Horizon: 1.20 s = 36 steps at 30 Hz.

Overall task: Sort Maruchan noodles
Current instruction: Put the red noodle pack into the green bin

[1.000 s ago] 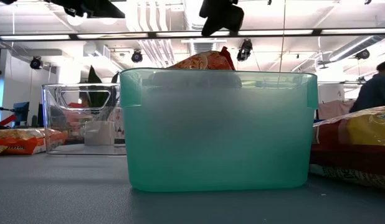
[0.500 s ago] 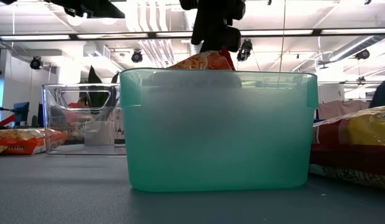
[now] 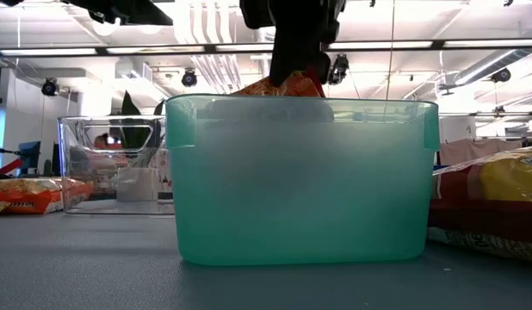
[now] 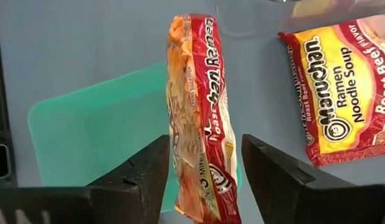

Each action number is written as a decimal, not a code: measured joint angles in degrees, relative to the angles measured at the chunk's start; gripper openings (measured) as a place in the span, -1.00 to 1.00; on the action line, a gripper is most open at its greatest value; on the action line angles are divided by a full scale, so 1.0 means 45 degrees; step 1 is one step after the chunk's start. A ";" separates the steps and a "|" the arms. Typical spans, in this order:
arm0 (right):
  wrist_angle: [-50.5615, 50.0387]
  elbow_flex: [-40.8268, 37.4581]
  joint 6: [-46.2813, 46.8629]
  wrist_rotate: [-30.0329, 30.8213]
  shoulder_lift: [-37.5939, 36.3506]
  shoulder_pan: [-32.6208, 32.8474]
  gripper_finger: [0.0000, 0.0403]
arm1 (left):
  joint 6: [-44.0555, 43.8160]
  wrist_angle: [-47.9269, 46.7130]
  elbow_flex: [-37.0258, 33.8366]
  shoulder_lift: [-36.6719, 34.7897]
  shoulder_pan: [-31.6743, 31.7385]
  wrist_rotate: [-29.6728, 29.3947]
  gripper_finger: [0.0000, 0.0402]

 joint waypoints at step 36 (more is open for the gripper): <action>0.0009 0.0000 -0.1200 0.0926 -0.0861 0.0463 -0.83 | 0.0000 -0.0005 0.0000 0.0010 0.0000 -0.0002 -0.84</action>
